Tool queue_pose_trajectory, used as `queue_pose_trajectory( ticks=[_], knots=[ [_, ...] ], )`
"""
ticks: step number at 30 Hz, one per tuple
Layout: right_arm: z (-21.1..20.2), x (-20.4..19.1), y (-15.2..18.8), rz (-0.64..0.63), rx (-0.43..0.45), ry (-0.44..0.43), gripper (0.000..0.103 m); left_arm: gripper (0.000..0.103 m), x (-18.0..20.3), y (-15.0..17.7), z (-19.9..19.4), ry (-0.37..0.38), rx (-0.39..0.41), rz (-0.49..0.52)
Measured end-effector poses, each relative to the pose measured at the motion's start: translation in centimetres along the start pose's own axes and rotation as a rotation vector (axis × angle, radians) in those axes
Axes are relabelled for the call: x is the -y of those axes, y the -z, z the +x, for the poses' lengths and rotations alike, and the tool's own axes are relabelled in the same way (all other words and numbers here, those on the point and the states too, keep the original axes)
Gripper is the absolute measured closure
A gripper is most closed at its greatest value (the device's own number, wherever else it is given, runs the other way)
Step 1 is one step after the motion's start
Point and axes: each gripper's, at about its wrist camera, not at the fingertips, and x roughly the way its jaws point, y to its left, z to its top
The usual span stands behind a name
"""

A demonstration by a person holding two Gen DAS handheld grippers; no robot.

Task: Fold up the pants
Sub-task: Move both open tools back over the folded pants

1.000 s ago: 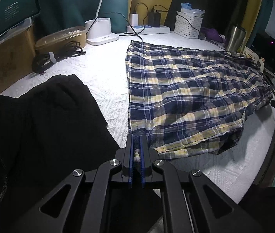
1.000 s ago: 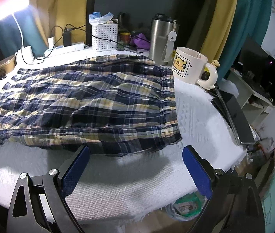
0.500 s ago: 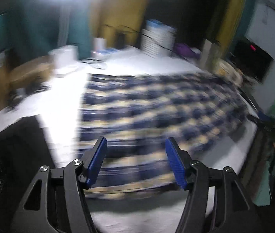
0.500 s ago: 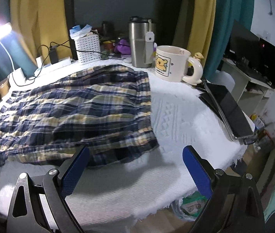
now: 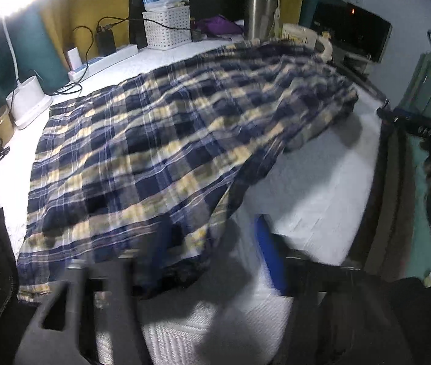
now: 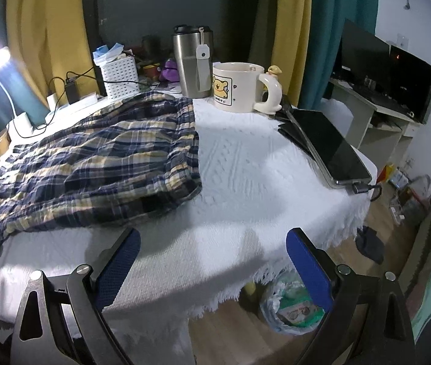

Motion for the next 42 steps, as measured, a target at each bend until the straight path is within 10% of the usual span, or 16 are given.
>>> queue_pose_trajectory(
  ticks=[3,12,16,20,31,42],
  knots=[
    [-0.4,-0.2,0.2,-0.003,0.009,-0.003,0.006,0.098,-0.2,0.8,0.1,-0.022,-0.002,-0.017],
    [-0.7,-0.9,0.1,-0.014,0.012,-0.021,0.006,0.100,-0.2,2.0,-1.8,0.015,-0.013,-0.075],
    [-0.1,-1.6,-0.2,-0.020,0.001,-0.037,0.006,0.097,-1.4,1.3,-3.6,0.018,0.014,-0.110],
    [0.9,-2.2,-0.9,-0.021,-0.011,-0.049,0.006,0.063,-3.8,-0.1,-5.6,-0.026,0.087,-0.145],
    [3.7,-2.1,-4.4,0.005,-0.001,-0.017,0.008,0.063,-13.4,-2.5,-2.8,-0.143,0.076,-0.294],
    [7.1,-3.3,-8.0,-0.037,-0.005,0.001,0.018,0.063,-14.7,-4.2,0.4,-0.154,0.039,-0.298]
  ],
)
